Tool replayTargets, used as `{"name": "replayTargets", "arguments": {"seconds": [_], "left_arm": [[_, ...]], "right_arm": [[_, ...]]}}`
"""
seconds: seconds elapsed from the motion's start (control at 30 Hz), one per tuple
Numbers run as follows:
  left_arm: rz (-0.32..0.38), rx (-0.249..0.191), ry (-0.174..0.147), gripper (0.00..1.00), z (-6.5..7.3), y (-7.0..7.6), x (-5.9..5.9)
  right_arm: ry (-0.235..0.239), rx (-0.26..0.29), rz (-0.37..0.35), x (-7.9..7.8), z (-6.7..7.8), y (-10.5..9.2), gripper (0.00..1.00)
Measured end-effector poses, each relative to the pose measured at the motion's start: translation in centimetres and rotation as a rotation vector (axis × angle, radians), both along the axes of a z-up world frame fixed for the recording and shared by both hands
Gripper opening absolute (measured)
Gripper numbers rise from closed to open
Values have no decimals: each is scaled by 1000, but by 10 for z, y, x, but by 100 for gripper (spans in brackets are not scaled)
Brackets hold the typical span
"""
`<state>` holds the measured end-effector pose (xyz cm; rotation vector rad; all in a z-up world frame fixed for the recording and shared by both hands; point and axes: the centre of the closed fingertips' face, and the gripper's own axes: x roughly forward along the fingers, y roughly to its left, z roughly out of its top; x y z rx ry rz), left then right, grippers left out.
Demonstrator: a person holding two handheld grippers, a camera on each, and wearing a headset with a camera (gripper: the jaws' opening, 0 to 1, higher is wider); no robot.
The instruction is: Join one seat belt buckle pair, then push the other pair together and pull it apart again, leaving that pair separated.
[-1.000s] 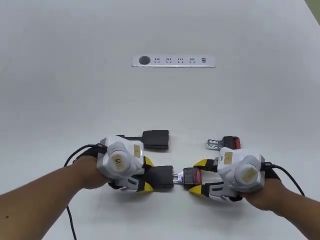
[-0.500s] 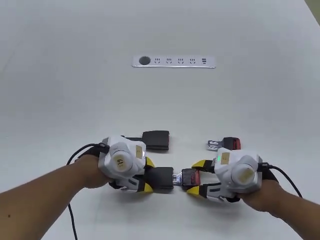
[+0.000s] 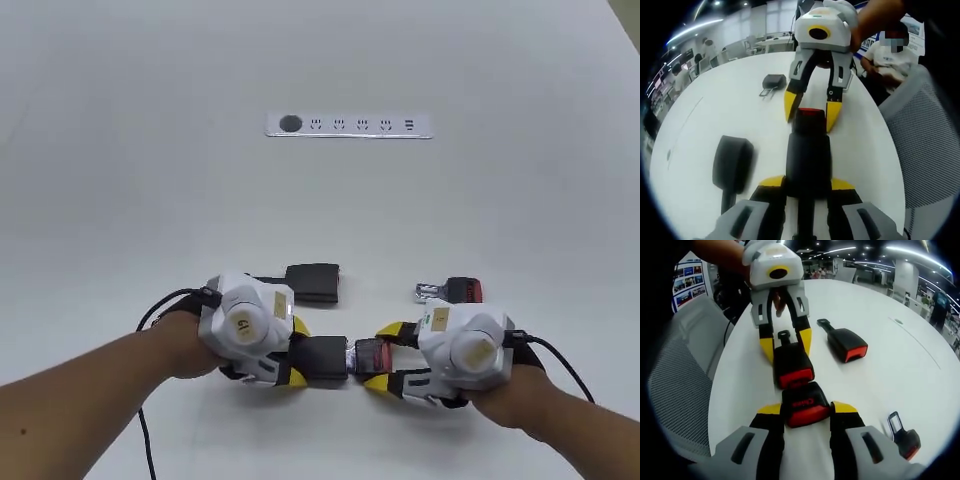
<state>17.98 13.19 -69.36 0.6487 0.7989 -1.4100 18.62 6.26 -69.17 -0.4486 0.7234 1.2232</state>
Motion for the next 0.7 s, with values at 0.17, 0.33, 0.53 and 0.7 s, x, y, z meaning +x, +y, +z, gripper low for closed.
{"name": "replayTargets", "arguments": {"seconds": [0.17,0.33,0.53,0.7], "left_arm": [[-4,4,-2,32,0,0,0],[-14,3,-2,32,1,0,-1],[-21,4,-3,32,3,1,-2],[-29,9,-3,32,5,2,-3]], "right_arm": [[2,-2,1,1,0,2,34],[7,0,3,0,3,4,34],[7,-4,6,0,4,2,34],[3,-11,11,0,3,2,34]]}}
